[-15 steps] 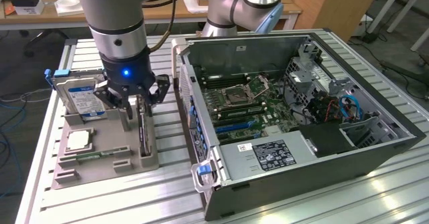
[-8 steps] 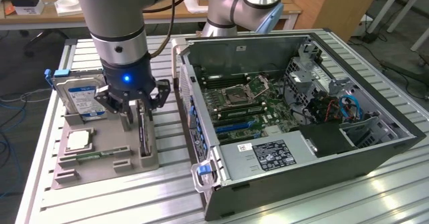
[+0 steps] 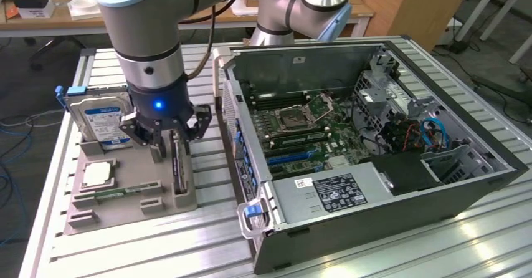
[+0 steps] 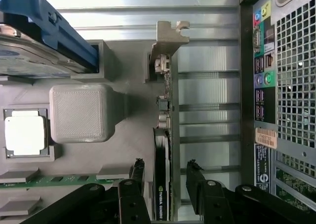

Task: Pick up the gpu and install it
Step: 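Pick up the gpu and move the gpu toward the slot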

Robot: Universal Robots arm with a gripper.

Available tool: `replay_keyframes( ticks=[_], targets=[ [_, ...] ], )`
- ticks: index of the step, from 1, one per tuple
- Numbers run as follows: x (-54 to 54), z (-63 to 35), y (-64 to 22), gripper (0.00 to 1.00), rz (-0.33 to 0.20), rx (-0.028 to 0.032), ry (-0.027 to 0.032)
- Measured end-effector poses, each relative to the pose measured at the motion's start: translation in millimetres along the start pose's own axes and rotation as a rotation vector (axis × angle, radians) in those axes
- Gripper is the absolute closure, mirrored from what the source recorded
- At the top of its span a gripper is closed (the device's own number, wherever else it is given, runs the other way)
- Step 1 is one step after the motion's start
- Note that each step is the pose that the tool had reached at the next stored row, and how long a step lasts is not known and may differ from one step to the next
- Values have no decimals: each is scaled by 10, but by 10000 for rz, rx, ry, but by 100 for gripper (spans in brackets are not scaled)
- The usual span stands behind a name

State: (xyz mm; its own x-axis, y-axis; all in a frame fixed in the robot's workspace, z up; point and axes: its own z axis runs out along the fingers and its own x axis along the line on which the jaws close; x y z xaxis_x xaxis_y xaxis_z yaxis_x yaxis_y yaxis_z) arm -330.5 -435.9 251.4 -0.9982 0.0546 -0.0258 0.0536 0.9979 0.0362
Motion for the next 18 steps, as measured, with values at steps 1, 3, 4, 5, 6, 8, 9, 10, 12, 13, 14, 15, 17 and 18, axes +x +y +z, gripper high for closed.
replay_keyframes(
  ticks=[1, 3, 4, 5, 6, 8, 9, 10, 12, 13, 14, 15, 17, 18],
  targets=[
    [0, 10, 0, 53, 12, 0, 0],
    [3, 31, -1, 53, 37, 1, -2],
    [6, 41, -2, 53, 50, 1, -2],
    [8, 52, -2, 53, 63, 2, -2],
    [10, 65, -3, 53, 74, 1, -4],
    [12, 91, -4, 53, 86, 2, -4],
    [13, 106, -4, 53, 90, 2, -4],
    [14, 120, -5, 53, 94, 2, -3],
    [16, 150, -6, 53, 100, 2, -4],
    [16, 166, -7, 53, 103, 3, -4],
    [17, 178, -7, 53, 104, 3, -4],
    [17, 189, -7, 53, 106, 2, -4],
    [18, 198, -8, 53, 107, 8, -3],
    [18, 198, -8, 53, 107, 8, -2]
  ],
)
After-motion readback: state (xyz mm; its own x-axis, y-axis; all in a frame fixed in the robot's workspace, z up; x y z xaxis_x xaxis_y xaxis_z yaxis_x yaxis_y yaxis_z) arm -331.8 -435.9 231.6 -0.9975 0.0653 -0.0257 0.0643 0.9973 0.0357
